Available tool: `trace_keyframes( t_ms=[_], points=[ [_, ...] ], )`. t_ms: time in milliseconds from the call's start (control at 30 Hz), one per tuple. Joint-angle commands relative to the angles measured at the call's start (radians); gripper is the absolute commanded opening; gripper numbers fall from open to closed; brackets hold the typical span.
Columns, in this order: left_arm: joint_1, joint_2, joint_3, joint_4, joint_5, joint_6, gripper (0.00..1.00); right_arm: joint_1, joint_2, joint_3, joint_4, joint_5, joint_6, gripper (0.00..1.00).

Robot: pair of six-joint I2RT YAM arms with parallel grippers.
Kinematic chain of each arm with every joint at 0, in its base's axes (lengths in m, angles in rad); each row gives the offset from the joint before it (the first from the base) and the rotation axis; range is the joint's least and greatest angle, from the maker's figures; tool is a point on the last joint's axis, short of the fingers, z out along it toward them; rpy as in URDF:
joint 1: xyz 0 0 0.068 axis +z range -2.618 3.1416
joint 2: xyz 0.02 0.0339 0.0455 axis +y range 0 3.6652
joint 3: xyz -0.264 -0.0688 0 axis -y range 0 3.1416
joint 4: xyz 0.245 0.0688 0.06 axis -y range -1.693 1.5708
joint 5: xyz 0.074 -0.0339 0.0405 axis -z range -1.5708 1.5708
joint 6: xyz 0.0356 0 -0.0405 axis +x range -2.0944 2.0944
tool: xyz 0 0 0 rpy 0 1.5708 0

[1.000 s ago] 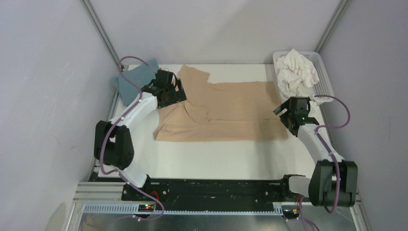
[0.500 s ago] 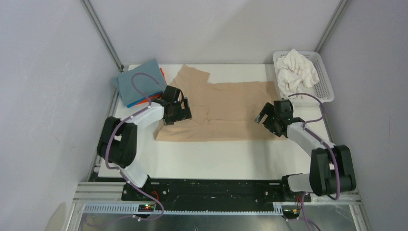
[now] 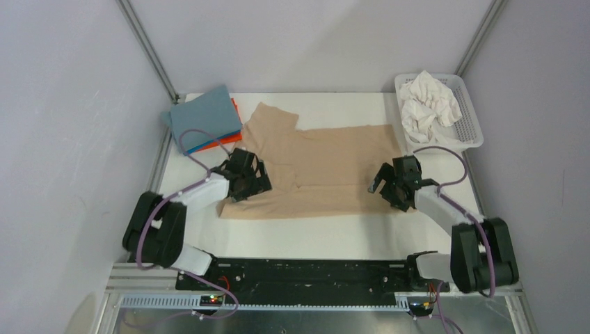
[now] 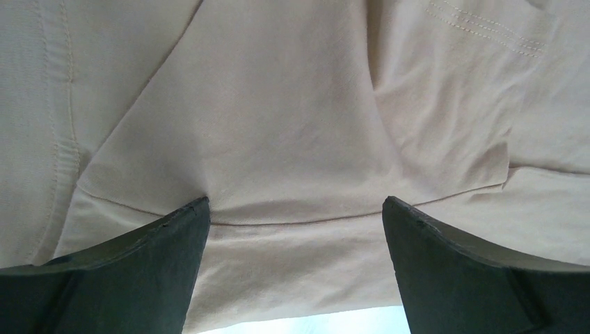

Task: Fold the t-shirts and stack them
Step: Fold the flattened tshirt in 1/3 of the way

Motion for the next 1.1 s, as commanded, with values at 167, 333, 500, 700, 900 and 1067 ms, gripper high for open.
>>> trace_keyframes(
  t_ms=[167, 333, 500, 700, 900, 1067],
  points=[
    [-0.137, -0.319, -0.352, -0.067, -0.04, -0.168, 1.0, 0.117, -0.355, -0.205, -0.385, 0.071, 0.168, 1.0],
    [-0.185, -0.466, -0.442, -0.071, -0.039, -0.219, 1.0, 0.271, -0.562, -0.237, -0.52, 0.123, 0.349, 0.99],
    [-0.189, -0.556, -0.482, -0.125, -0.07, -0.232, 1.0, 0.422, -0.656, -0.271, -0.66, 0.136, 0.489, 0.99],
    [-0.191, -0.652, -0.502, -0.237, -0.104, -0.267, 1.0, 0.499, -0.732, -0.261, -0.699, 0.175, 0.559, 0.99],
    [-0.191, -0.701, -0.467, -0.263, -0.159, -0.249, 1.0, 0.562, -0.733, -0.149, -0.612, 0.258, 0.391, 0.99],
    [-0.191, -0.646, -0.317, -0.264, -0.189, -0.173, 1.0, 0.542, -0.658, -0.031, -0.509, 0.352, 0.23, 0.99]
  ],
)
